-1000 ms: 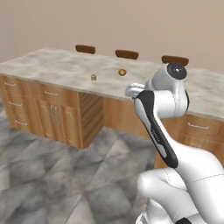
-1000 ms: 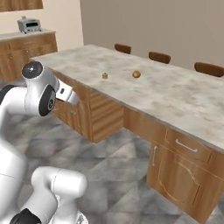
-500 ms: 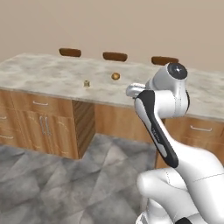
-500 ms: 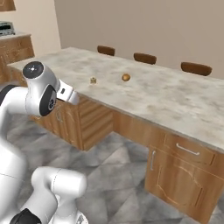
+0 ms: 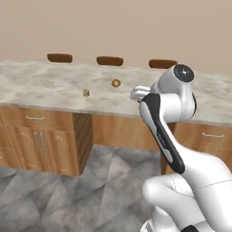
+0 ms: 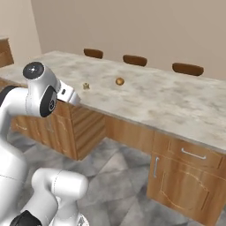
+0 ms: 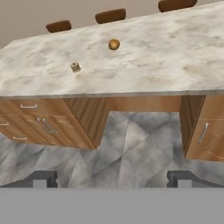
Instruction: Pick the candle and candle from the dining table and place them in the open cabinet. Close the cabinet after placing the objects.
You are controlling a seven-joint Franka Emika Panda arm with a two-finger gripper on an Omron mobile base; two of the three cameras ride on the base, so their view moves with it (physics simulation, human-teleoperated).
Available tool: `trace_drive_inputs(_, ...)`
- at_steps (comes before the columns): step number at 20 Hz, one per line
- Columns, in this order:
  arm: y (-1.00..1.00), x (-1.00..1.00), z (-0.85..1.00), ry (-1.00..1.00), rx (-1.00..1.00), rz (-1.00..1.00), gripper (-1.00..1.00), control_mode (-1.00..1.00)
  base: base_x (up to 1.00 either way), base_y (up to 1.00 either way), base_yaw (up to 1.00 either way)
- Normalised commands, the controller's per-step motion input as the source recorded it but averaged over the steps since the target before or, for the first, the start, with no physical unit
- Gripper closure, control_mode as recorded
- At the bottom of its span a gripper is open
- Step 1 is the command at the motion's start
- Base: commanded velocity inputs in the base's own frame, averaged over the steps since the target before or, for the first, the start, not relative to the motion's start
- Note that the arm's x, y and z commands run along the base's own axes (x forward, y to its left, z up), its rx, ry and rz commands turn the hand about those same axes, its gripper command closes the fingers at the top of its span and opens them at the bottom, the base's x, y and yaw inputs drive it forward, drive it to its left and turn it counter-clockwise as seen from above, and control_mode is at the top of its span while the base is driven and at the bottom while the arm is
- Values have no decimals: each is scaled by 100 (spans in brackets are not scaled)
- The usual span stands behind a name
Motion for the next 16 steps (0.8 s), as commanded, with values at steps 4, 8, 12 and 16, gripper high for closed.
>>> trace_drive_inputs(4, 0, 0, 0, 0, 0, 0, -100, 100, 51, 38, -28)
trace_drive_inputs(8, 0, 0, 0, 0, 0, 0, -100, 100, 51, 39, -26)
trace_drive_inputs(12, 0, 0, 0, 0, 0, 0, -100, 100, 50, 41, -23)
trace_drive_inputs(16, 0, 0, 0, 0, 0, 0, -100, 100, 47, 48, -14)
